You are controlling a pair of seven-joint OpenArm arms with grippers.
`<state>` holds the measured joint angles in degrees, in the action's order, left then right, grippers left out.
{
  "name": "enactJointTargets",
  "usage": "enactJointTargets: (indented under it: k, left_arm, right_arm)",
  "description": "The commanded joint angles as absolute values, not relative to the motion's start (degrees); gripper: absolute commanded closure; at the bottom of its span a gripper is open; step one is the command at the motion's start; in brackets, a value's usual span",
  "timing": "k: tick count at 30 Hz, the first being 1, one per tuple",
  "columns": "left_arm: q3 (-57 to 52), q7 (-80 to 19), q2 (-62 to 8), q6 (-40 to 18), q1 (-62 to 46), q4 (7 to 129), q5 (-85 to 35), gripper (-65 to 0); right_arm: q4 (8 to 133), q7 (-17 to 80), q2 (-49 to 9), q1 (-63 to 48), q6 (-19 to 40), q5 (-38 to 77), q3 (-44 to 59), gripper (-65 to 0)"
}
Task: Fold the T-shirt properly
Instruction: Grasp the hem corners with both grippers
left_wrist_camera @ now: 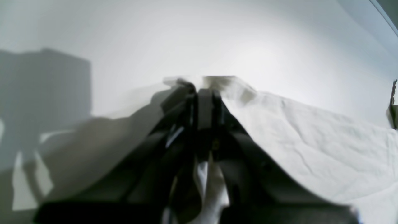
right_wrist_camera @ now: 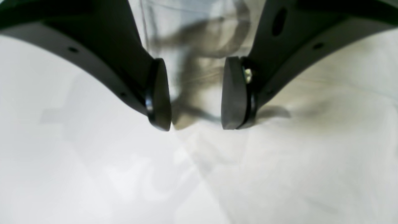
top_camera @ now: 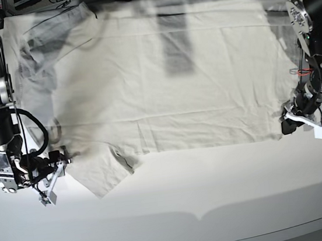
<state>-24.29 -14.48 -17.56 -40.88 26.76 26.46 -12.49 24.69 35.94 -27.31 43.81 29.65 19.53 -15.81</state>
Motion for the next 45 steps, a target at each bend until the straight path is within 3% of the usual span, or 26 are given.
enactJointTargets:
  k: [1, 17, 28, 32, 40, 45]
  left_arm:
    - [-24.2, -15.8, -18.1, -40.0, 27.3, 26.6, -11.0, 0.0]
    - [-24.2, -16.6, -18.1, -40.0, 27.3, 26.6, -11.0, 0.0]
    - [-24.2, -16.2, -18.1, -40.0, 27.3, 26.6, -11.0, 0.0]
    - [-24.2, -16.2, -18.1, -40.0, 27.3, 26.6, -11.0, 0.0]
    - [-24.2, -16.2, -18.1, -40.0, 27.3, 26.6, -11.0, 0.0]
    - [-24.2, -16.1, -18.1, -40.0, 27.3, 26.6, -11.0, 0.0]
  right_arm:
    - [25.0, 35.1, -28.1, 46.2, 29.6, 19.4, -15.7, -27.0]
    - [22.7, 30.4, -28.5, 44.9, 29.4, 13.8, -15.7, -27.0]
    - [22.7, 35.0, -28.1, 41.0, 32.1, 23.0, -15.7, -26.1]
    - [22.7, 36.6, -28.1, 40.8, 32.1, 23.0, -15.7, -14.8]
    - [22.7, 39.1, -28.4, 40.9, 32.1, 22.5, -15.7, -1.1]
    - [22.7, 36.1, -28.5, 41.0, 32.5, 19.8, -15.7, 0.0]
